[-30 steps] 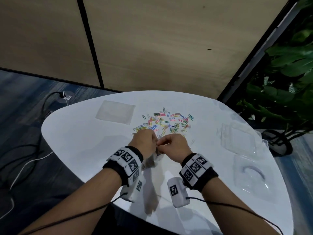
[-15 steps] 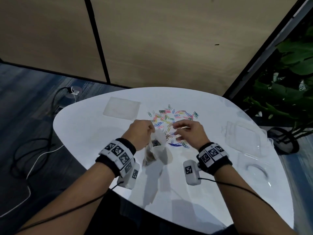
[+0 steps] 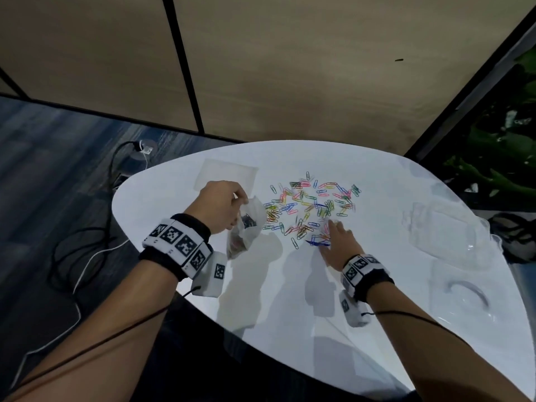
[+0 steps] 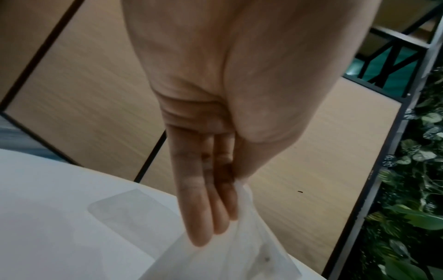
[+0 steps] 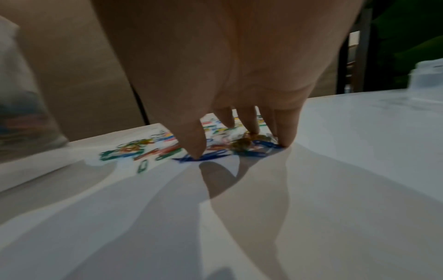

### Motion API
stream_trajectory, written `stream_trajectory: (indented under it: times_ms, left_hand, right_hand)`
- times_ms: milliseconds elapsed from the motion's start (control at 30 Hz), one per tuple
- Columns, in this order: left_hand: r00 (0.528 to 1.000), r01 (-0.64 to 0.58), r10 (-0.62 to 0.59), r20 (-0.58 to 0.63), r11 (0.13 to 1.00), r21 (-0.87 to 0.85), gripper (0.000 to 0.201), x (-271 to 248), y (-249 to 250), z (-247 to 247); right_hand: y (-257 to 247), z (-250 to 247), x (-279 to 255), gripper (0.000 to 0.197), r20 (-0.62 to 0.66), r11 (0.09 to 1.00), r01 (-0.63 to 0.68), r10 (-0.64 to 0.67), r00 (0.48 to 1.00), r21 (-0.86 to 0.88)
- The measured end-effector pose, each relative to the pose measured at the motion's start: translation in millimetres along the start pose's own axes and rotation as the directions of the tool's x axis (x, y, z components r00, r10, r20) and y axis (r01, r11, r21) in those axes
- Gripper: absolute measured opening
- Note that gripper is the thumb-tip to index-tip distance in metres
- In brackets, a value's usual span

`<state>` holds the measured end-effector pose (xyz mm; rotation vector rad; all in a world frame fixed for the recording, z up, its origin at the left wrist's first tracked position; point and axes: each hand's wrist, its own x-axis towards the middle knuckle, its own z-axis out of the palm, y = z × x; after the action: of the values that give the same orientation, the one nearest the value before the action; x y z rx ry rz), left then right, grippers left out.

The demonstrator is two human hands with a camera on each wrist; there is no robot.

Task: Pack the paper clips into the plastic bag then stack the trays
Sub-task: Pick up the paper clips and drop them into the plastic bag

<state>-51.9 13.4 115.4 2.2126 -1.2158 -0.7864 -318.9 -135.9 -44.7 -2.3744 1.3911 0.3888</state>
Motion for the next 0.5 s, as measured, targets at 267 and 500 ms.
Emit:
stream_trajectory:
  times_ms: [267,500]
  left_hand:
    - [0.992,0.101,-0.096,0.079,0.993,-0.062,0.016,8,-12,7]
    - [0.993,0.058,-0.051,0.111,0.996,-0.061,0.013,14,-14,14]
  right_hand:
    - [-45,5,-3,0.039,-0.116,0.972,0.128,-0.152,0.981,-0.195]
    - [-34,-16,9,0.019,-0.200,0.999,0.043,-0.045,0.979,-0.011]
